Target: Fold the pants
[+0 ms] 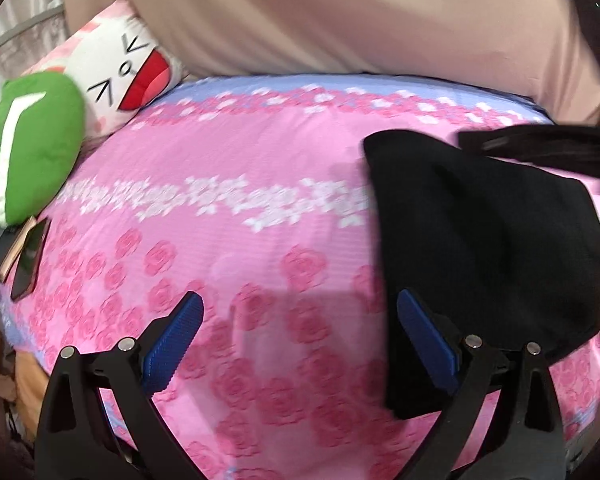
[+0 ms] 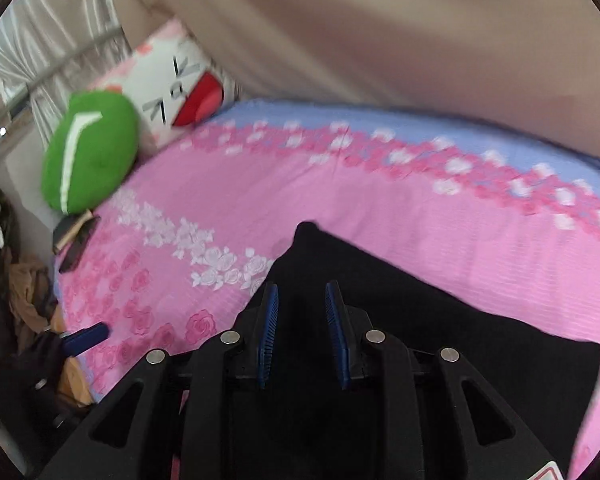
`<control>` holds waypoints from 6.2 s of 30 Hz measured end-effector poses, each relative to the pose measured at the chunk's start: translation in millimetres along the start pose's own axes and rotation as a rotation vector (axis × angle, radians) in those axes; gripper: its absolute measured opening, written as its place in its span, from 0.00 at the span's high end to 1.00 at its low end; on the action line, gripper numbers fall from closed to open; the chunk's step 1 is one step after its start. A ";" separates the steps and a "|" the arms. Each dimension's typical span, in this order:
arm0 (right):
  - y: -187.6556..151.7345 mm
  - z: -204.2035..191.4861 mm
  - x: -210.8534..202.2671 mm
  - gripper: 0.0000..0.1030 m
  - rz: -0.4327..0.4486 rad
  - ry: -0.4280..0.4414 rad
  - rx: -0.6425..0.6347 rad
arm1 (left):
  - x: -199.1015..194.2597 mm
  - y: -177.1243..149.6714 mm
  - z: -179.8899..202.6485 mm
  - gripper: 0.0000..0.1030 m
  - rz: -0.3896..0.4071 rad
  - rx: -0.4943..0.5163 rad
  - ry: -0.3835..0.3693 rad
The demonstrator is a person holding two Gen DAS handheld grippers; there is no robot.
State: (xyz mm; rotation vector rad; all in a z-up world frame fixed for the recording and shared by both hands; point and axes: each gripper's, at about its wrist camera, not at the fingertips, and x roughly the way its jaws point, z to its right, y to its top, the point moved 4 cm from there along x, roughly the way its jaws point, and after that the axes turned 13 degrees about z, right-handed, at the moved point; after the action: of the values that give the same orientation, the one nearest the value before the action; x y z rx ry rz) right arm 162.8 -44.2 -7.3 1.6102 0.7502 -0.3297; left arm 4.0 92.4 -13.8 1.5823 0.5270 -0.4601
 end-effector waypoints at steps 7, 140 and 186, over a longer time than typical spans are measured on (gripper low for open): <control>-10.5 -10.1 67.3 0.77 -0.073 -0.036 0.032 | 6.8 -2.9 -18.7 0.07 -0.009 -0.014 0.023; -135.0 172.2 -213.3 0.35 0.212 -0.181 0.432 | -54.7 21.3 174.5 0.21 -0.023 0.071 -0.640; -4.4 36.5 -90.7 0.75 0.140 0.042 0.090 | -0.8 -1.2 50.7 0.07 0.008 0.062 -0.103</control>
State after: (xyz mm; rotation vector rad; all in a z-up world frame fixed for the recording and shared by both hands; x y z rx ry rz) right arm 99.8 -104.4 37.1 1.7499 0.6577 -0.2315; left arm 3.7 41.8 -18.2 1.6101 0.4306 -0.5534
